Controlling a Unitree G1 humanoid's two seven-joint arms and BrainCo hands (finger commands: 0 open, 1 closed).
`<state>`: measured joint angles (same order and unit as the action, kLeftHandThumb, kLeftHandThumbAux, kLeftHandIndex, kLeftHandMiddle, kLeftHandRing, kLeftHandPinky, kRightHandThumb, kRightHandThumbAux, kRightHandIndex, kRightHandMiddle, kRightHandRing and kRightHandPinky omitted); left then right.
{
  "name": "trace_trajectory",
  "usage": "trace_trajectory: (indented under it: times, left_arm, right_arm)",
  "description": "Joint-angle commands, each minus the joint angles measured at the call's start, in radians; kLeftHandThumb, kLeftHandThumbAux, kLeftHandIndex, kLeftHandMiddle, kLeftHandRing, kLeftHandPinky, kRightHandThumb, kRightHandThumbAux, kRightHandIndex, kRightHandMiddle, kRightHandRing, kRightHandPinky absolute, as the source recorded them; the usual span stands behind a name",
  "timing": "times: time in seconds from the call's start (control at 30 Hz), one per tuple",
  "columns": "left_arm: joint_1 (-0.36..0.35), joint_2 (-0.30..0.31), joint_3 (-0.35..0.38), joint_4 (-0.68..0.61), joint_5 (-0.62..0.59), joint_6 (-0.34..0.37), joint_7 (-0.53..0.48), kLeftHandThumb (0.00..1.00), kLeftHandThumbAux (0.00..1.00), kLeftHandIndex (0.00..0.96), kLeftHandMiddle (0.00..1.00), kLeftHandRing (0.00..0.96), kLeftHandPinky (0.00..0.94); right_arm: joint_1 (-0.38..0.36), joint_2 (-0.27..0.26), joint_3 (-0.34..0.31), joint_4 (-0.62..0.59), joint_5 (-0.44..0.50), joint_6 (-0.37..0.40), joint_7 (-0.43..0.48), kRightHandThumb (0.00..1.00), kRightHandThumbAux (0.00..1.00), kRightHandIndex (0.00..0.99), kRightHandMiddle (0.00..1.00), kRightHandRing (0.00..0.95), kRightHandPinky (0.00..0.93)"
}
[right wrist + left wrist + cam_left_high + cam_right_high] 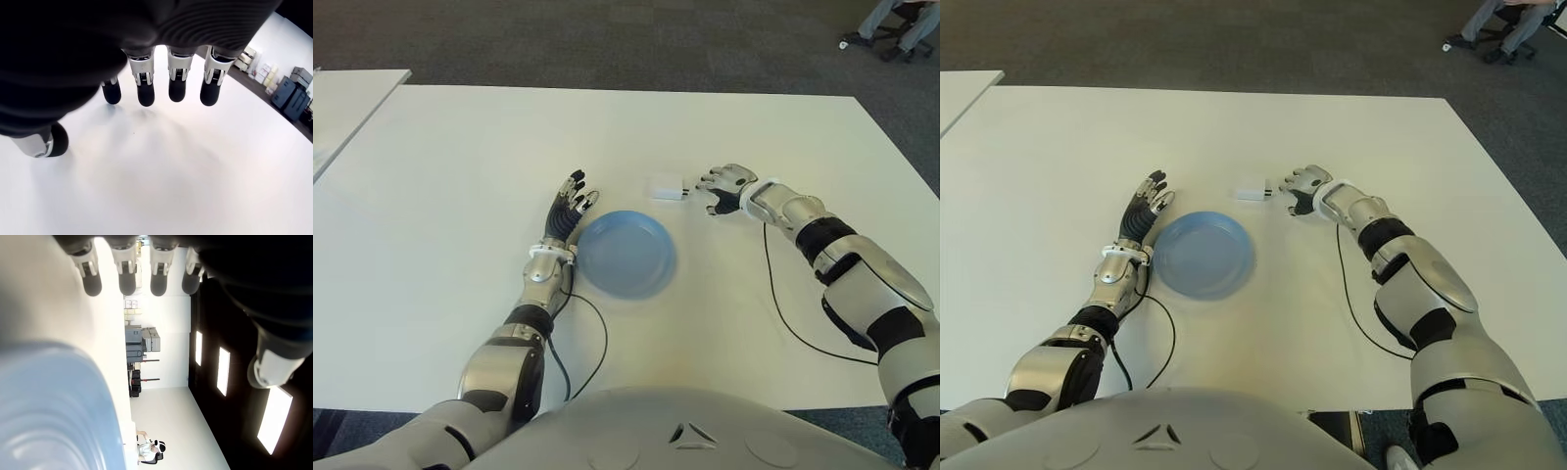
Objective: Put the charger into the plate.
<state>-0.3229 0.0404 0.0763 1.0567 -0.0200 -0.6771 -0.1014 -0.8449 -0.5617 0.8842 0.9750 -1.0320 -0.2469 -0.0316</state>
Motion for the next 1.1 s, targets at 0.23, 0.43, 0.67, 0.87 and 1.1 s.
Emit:
trace_trajectory:
  times: [0.23, 0.43, 0.67, 0.87, 1.1]
  left_arm:
    - [0.072, 0.011, 0.009, 0.043, -0.001, 0.066, 0.001, 0.000, 0.496, 0.000, 0.078, 0.072, 0.083]
    - [0.073, 0.015, 0.010, 0.041, 0.001, 0.065, 0.003, 0.000, 0.496, 0.000, 0.082, 0.077, 0.091]
    - [0.077, 0.021, 0.012, 0.041, 0.001, 0.067, 0.004, 0.000, 0.498, 0.000, 0.077, 0.071, 0.077]
    - [0.081, 0.026, 0.012, 0.040, 0.004, 0.070, 0.009, 0.000, 0.505, 0.000, 0.072, 0.063, 0.067]
    - [0.079, 0.035, 0.025, 0.047, 0.001, 0.075, 0.006, 0.000, 0.518, 0.000, 0.070, 0.058, 0.059]
  right_arm:
    - [0.095, 0.032, -0.116, -0.102, 0.032, 0.101, -0.143, 0.063, 0.318, 0.000, 0.000, 0.000, 0.000]
    - [0.114, 0.047, -0.148, -0.119, 0.033, 0.106, -0.202, 0.089, 0.311, 0.000, 0.000, 0.000, 0.000]
    - [0.139, 0.050, -0.183, -0.166, 0.056, 0.063, -0.231, 0.101, 0.325, 0.000, 0.000, 0.000, 0.000]
    - [0.164, 0.049, -0.200, -0.220, 0.069, 0.035, -0.227, 0.097, 0.339, 0.000, 0.000, 0.000, 0.000]
    - [0.186, 0.052, -0.214, -0.266, 0.074, 0.020, -0.223, 0.092, 0.354, 0.000, 0.000, 0.000, 0.000]
